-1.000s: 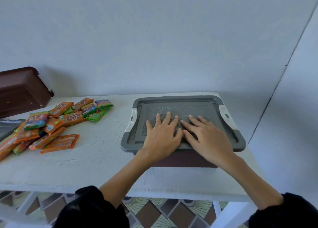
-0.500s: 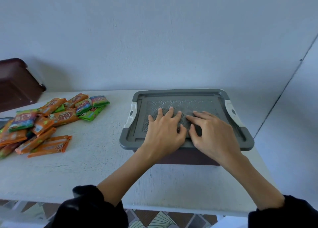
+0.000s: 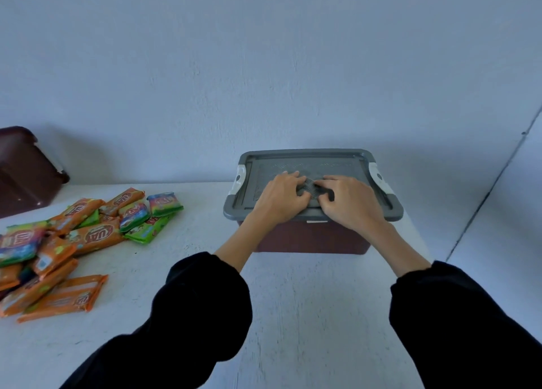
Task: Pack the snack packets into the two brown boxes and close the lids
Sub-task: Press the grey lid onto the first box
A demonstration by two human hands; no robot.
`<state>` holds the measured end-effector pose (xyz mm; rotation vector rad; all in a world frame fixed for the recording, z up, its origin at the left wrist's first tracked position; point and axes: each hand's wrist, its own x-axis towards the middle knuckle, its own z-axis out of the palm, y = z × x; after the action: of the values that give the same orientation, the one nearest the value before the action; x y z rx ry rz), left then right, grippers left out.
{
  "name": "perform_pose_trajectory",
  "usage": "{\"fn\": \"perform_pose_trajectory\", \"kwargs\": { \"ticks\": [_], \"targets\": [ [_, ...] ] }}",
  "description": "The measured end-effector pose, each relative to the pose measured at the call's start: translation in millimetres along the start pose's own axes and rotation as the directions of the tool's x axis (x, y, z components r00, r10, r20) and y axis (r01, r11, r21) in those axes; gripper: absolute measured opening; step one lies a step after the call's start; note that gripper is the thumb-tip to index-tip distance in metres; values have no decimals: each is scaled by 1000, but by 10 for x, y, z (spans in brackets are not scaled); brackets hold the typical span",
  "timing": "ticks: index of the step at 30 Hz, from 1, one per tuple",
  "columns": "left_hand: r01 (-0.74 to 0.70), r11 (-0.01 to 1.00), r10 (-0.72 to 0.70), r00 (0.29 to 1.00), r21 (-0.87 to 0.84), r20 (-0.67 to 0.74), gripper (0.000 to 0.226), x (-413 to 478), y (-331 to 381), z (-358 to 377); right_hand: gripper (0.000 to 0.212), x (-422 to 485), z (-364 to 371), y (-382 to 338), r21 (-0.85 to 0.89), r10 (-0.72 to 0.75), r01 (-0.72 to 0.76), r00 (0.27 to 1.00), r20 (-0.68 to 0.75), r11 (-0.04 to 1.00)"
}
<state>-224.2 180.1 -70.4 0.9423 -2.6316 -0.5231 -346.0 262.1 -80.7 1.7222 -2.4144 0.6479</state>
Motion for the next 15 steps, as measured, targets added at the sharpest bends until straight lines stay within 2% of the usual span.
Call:
{"fn": "perform_pose_trajectory", "kwargs": {
  "ticks": [4,8,15],
  "targets": [
    [4,997,-7,999,-72,-41,36,240,-77,-10,39,262,64,77,4,-16,16,1000,-2,1000],
    [-18,992,-2,989,-127,-149,37,434,-147,9,38,479,155,154,14,-35,35,999,-10,999],
    [10,994,-26,989,-106,-148,36,736,-261,30,37,765,222,243,38,-45,44,999,12,998]
  ]
}}
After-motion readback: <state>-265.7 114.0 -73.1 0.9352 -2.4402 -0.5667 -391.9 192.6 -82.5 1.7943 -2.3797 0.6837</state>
